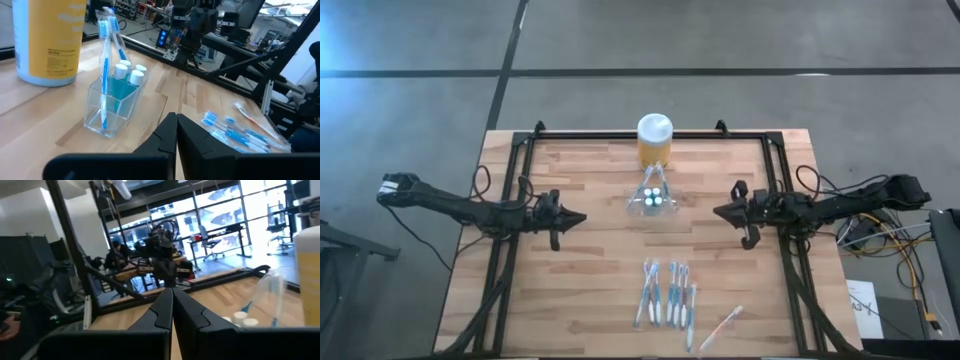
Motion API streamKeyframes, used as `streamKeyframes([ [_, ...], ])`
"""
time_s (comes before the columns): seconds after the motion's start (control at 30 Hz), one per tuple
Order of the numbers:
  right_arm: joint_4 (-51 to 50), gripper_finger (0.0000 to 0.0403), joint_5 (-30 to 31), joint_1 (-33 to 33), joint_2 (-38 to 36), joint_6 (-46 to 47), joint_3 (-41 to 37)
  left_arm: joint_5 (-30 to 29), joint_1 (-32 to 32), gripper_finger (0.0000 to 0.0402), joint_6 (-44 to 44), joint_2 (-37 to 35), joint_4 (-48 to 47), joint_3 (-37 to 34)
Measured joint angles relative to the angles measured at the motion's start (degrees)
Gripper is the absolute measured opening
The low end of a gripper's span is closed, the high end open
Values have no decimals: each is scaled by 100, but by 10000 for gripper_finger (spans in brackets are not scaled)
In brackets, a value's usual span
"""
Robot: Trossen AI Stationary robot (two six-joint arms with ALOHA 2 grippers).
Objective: Pick & Place toothbrushing station
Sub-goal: Put the blue toothbrush into the left of the transparent organizer
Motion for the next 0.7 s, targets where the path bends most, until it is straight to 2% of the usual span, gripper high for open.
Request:
streamKeyframes([
  [0.13, -13, 8, -65, 2, 7, -285, -2, 344, 0, 4, 131, 75, -129, 341],
  [0.27, -13, 8, -48, 2, 41, -479, -2, 594, -140, 3, 357, 284, -1048, 1118],
  [0.53, -29, 8, -17, 2, 59, -614, -17, 51, -1176, 2, 642, 1775, -2773, 3127],
  [0.7, -147, 8, 18, 2, 217, -604, -22, -459, -1986, 7, 822, 2699, -3129, 4175],
])
